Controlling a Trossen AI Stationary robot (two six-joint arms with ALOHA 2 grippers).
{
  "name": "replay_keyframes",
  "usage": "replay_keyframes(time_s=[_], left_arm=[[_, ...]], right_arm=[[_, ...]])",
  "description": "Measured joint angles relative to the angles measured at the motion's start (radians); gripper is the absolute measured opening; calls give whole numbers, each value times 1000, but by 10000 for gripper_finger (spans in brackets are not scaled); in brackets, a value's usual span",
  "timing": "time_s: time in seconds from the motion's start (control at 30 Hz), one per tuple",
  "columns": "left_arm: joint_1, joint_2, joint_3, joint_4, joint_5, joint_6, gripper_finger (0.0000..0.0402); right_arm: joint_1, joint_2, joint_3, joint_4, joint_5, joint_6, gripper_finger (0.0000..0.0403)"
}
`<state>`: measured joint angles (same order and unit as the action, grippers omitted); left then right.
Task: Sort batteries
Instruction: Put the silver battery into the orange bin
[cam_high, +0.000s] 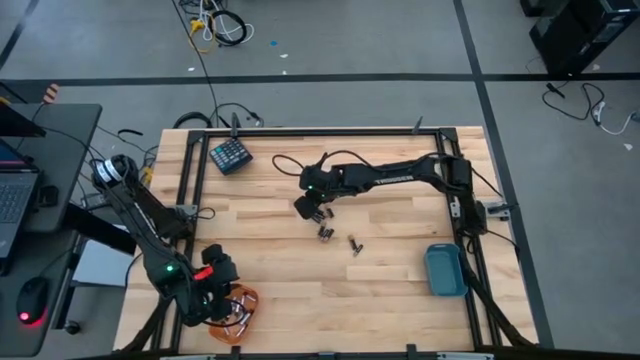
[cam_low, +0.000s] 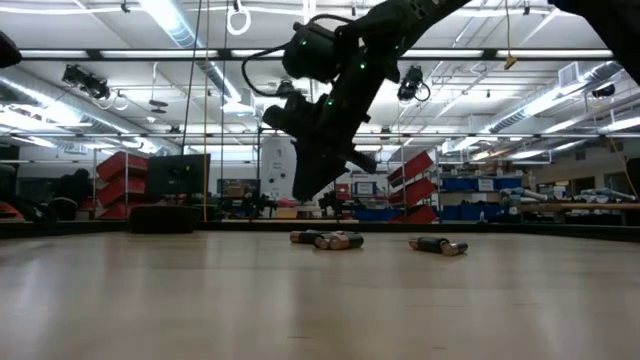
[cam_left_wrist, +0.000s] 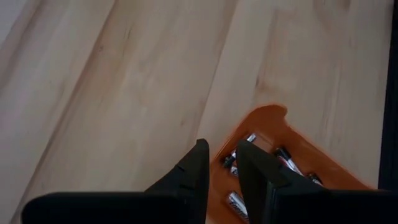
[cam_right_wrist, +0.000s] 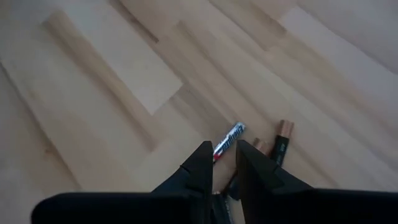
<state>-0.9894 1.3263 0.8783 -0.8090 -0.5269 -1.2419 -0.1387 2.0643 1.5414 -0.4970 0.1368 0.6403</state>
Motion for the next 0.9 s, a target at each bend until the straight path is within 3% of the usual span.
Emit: replay_keyframes(time_s=[0.9], left_arm=[[-1, 4, 0, 0, -39, 7, 78]], right_arm=[[2, 111, 0, 61, 10, -12, 58]])
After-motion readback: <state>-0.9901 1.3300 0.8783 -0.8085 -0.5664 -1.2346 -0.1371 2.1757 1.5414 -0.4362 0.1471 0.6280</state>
